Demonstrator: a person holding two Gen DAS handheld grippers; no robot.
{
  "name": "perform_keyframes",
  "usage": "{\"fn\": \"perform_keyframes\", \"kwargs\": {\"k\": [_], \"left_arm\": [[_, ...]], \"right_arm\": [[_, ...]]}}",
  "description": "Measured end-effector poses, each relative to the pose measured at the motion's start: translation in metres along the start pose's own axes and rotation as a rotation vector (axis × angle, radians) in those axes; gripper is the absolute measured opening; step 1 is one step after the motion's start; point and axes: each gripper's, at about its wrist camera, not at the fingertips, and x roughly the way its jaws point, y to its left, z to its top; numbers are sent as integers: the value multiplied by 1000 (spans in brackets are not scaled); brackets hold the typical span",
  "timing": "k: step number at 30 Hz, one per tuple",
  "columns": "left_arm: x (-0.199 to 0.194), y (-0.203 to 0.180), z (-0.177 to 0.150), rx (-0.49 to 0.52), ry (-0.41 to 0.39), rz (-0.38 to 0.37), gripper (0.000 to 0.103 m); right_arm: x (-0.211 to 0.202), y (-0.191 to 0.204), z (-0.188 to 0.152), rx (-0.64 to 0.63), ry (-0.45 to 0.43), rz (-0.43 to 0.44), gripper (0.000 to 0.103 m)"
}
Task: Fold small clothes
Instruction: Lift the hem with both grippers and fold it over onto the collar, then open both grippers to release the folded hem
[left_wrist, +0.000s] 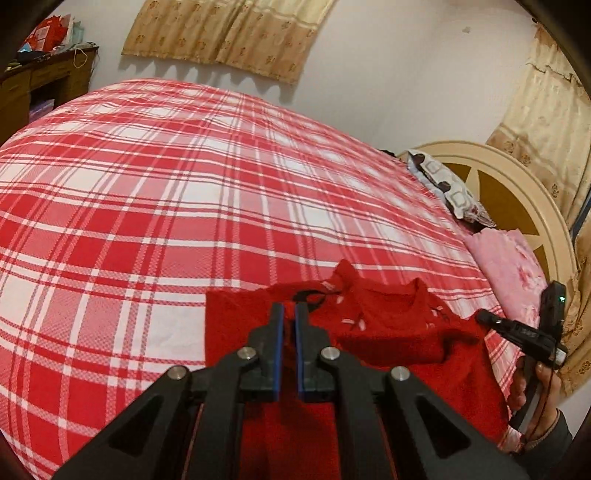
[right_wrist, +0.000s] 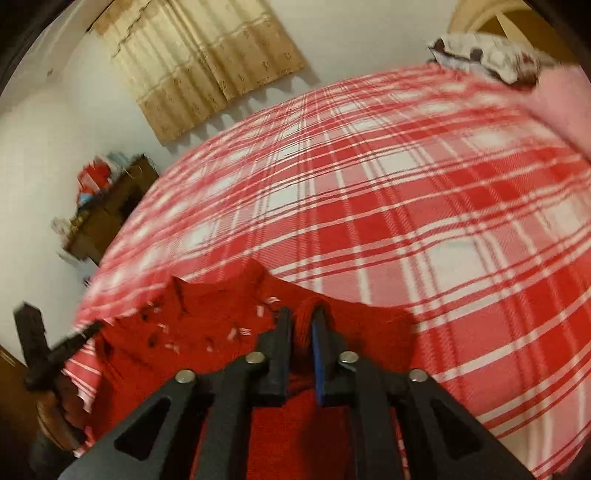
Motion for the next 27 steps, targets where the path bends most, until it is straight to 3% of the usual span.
{"fn": "perform_keyframes", "kwargs": {"k": [1,4,6,8,10,15,21,23,27], "left_arm": [[2,1,0,-1,2,1,6],[5,3,2,2,3,24,8],[3,9,3,-28,-2,68,10],[-4,18,4,-65,-11,46,9],[-14,22,3,-62,-27,70,10],[-36,18,-16,27,-32,132,12],[-45,-1,-43,103,-8,137,15],[-47,-10,-48,124,-12,138,19],[-56,-26,-56,188,-50,171,46]], "right_arm": [[-3,-4,-1,8,-18,1,41],[-21,-17,-4,73,-101,22,57],[-35,-24,-7,105,-140,9,58],[-44,-25,-9,106,-151,6,58],[-52,-26,-13,103,-158,-7,58],[-62,-30,-27,104,-141,-3,58],[-50,-20,-42,82,-82,32,58],[-44,-8,-44,55,-58,50,58],[-30,29,-47,-51,25,91,58]]}}
